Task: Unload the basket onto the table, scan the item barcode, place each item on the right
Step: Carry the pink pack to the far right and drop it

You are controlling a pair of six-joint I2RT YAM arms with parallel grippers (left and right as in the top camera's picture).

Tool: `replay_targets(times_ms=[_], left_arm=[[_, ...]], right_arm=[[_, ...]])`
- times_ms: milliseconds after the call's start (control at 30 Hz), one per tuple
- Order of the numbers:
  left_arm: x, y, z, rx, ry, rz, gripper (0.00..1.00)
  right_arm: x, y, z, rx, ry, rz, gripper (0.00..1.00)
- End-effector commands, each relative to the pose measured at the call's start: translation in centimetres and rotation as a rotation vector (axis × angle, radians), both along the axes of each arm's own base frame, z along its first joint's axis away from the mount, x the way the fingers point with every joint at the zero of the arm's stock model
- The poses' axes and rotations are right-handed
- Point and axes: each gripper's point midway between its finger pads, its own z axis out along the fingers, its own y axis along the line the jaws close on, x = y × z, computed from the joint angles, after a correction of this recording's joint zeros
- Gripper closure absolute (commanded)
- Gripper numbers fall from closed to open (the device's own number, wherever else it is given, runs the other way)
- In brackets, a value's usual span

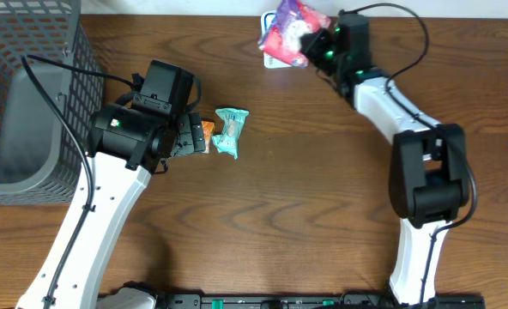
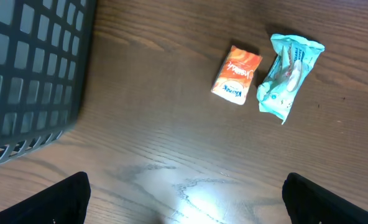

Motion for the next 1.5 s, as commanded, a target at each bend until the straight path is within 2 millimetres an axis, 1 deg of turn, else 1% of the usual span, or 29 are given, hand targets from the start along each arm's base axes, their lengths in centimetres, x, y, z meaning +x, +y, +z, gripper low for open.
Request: replay_targets(times_ms=[0, 67, 100, 133, 233, 333, 433, 533, 600, 633, 667, 767, 867, 967, 1067, 1233, 1267, 1300, 1333, 1367, 1400, 1433, 1467], left_arm=[[0.0, 0.2, 0.4, -0.005, -0.012, 0.014, 0.03], [0.0, 0.2, 0.4, -0.005, -0.012, 0.014, 0.02], [0.0, 0.2, 0.4, -0.005, -0.012, 0.014, 0.02], [0.0, 0.2, 0.4, -0.005, -0.012, 0.014, 0.02], [0.0, 0.2, 0.4, -0.005, -0.012, 0.014, 0.02], [0.0, 0.2, 0.4, -0.005, -0.012, 0.014, 0.02], [0.0, 0.2, 0.4, -0.005, -0.012, 0.014, 0.02], [0.0, 0.2, 0.4, -0.005, -0.012, 0.014, 0.02], [0.0, 0.2, 0.4, -0.005, -0.012, 0.014, 0.02], [0.0, 0.2, 0.4, -0.005, -0.012, 0.014, 0.02], [0.0, 0.2, 0.4, -0.005, -0.012, 0.014, 0.02], [0.0, 0.2, 0.4, -0.005, -0.012, 0.014, 0.02], [0.0, 0.2, 0.4, -0.005, -0.012, 0.014, 0.02], [0.0, 0.2, 0.4, -0.005, -0.012, 0.014, 0.02], [0.0, 0.2, 0.4, -0.005, -0.012, 0.014, 0.02], [0.0, 0.2, 0.4, -0.005, -0.012, 0.014, 0.02], [0.0, 0.2, 0.4, -0.005, -0.012, 0.014, 0.02], [0.0, 0.2, 0.4, -0.005, -0.012, 0.014, 0.02], [0.0, 0.2, 0.4, -0.005, -0.012, 0.014, 0.02], [0.0, 0.2, 0.4, -0.005, -0.012, 0.014, 0.02], [0.0, 0.2, 0.4, -0.005, -0.012, 0.014, 0.02], [0.0, 0.2, 0.4, -0.005, -0.012, 0.014, 0.02], [0.0, 0.2, 0.4, -0.005, -0.012, 0.014, 0.02]], right_arm=[[-0.1, -5.8, 4.4, -0.070, -0.030, -0.041, 0.99], [-1.3, -9.6, 3.9, -0.123, 0.052, -0.110, 0.99], [-2.2, -11.8, 3.7, -0.148, 0.098, -0.150, 0.99], [-3.3, -14.4, 3.6, -0.182, 0.143, -0.185, 0.99], [-5.7, -19.7, 4.1, -0.268, 0.195, -0.203, 0.99], [-8.0, -24.1, 4.1, -0.354, 0.238, -0.200, 0.99], [-10.6, -28.2, 3.0, -0.423, 0.316, -0.208, 0.99], [-13.5, -32.7, 1.7, -0.503, 0.436, -0.293, 0.99], [-15.3, -35.5, 1.4, -0.566, 0.497, -0.355, 0.99], [-16.3, -37.4, 1.3, -0.619, 0.528, -0.383, 0.99], [-16.9, -38.4, 1.3, -0.654, 0.546, -0.398, 0.99], [-18.4, -41.1, 1.6, -0.743, 0.594, -0.449, 0.99], [-19.0, -42.9, 1.9, -0.818, 0.609, -0.463, 0.99], [-18.5, -43.9, 1.8, -0.894, 0.588, -0.401, 0.99], [-18.3, -44.7, 1.4, -0.947, 0.591, -0.371, 0.97], [-18.2, -45.8, -0.4, -0.965, 0.624, -0.373, 0.95], [-18.3, -46.0, -0.9, -0.968, 0.637, -0.373, 0.92], [-18.5, -46.3, -1.3, -0.975, 0.654, -0.377, 0.87], [-18.7, -46.5, -1.6, -0.987, 0.672, -0.384, 0.79], [-19.0, -46.9, -2.0, -0.999, 0.696, -0.399, 0.64], [-19.4, -47.3, -2.1, -1.013, 0.723, -0.427, 0.46], [-19.8, -47.6, -2.2, -1.022, 0.746, -0.445, 0.38], [-20.1, -47.7, -2.3, -1.032, 0.762, -0.454, 0.33]])
